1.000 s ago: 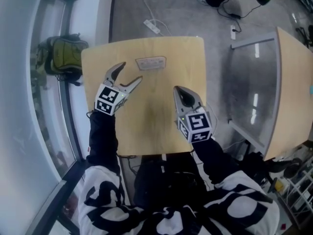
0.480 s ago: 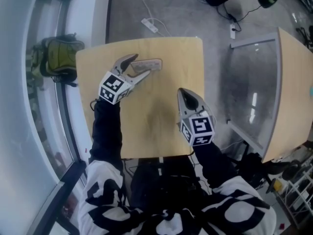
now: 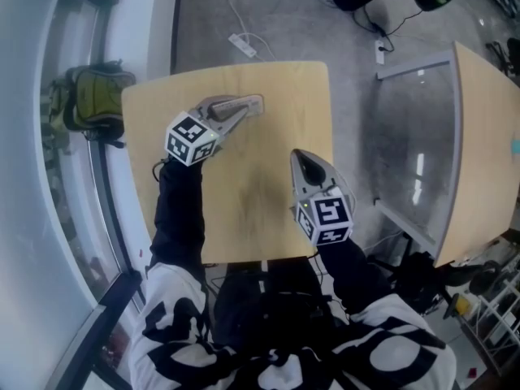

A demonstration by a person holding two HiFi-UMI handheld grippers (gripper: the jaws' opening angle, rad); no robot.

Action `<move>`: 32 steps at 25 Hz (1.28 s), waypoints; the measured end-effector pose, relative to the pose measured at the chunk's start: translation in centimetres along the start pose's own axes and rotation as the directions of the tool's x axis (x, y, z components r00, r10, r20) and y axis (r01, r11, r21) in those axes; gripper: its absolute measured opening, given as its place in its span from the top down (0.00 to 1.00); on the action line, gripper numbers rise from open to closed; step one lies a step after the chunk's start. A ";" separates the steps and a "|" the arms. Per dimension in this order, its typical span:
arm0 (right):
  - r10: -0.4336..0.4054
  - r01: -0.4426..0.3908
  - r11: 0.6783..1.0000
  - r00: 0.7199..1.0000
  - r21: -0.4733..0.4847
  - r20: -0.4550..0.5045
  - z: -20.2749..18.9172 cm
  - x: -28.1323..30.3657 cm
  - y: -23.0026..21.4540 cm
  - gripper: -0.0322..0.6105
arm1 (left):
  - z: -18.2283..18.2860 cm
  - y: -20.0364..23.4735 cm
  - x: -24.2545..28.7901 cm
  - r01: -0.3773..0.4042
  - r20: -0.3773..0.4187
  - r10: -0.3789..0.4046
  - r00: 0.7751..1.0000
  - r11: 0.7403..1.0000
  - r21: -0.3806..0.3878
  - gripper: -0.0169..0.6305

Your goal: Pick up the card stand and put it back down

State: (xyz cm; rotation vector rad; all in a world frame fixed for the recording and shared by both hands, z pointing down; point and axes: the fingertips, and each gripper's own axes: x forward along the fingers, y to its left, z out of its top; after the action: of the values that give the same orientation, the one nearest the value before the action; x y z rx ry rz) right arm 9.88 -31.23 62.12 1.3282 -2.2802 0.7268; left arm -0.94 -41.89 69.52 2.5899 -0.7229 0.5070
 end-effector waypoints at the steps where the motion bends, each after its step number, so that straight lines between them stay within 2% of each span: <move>1: -0.002 0.002 1.000 1.000 0.000 0.003 0.0 -0.1 0.0 0.92 | 0.0 -0.2 0.1 0.006 0.002 -0.006 1.000 1.000 -0.009 0.88; 3: -0.005 0.005 1.000 1.000 0.001 0.009 0.0 -0.4 0.0 0.92 | -0.1 -0.4 0.3 0.017 -0.004 -0.017 1.000 0.999 -0.041 0.94; 7: -0.004 0.004 1.000 1.000 0.003 0.024 0.0 -1.4 0.6 0.92 | -0.4 -2.0 0.0 0.058 -0.013 -0.060 0.998 0.991 -0.118 0.94; 14: -0.004 0.003 1.000 0.997 0.009 0.074 0.7 -3.9 3.1 0.92 | -0.2 -6.8 -3.2 0.102 -0.054 -0.111 0.992 0.984 -0.148 0.94; 18: 0.002 -0.002 1.000 0.994 0.003 0.106 1.0 -6.4 5.8 0.92 | 0.1 -10.2 -6.4 0.090 -0.065 -0.102 0.993 0.982 -0.163 0.94; 22: -0.006 0.004 1.000 0.991 0.015 0.130 0.9 -9.1 8.4 0.92 | 0.1 -13.6 -10.0 0.043 -0.047 -0.054 0.997 0.977 -0.207 0.94; 26: -0.010 0.009 1.000 0.987 0.012 0.163 0.9 -11.4 10.6 0.92 | -0.1 -16.3 -13.3 -0.051 -0.020 0.048 0.999 0.973 -0.223 0.94; 32: 0.005 0.002 0.999 0.976 -0.033 0.217 1.1 -14.3 14.2 0.92 | -0.1 -19.7 -18.3 -0.163 0.026 0.171 0.985 0.967 -0.194 0.94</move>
State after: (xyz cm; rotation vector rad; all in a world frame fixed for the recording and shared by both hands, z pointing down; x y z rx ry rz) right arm 3.97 -16.44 49.70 1.4531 -2.4504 0.5665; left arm -4.74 -18.88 56.04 2.3793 -0.9618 0.4109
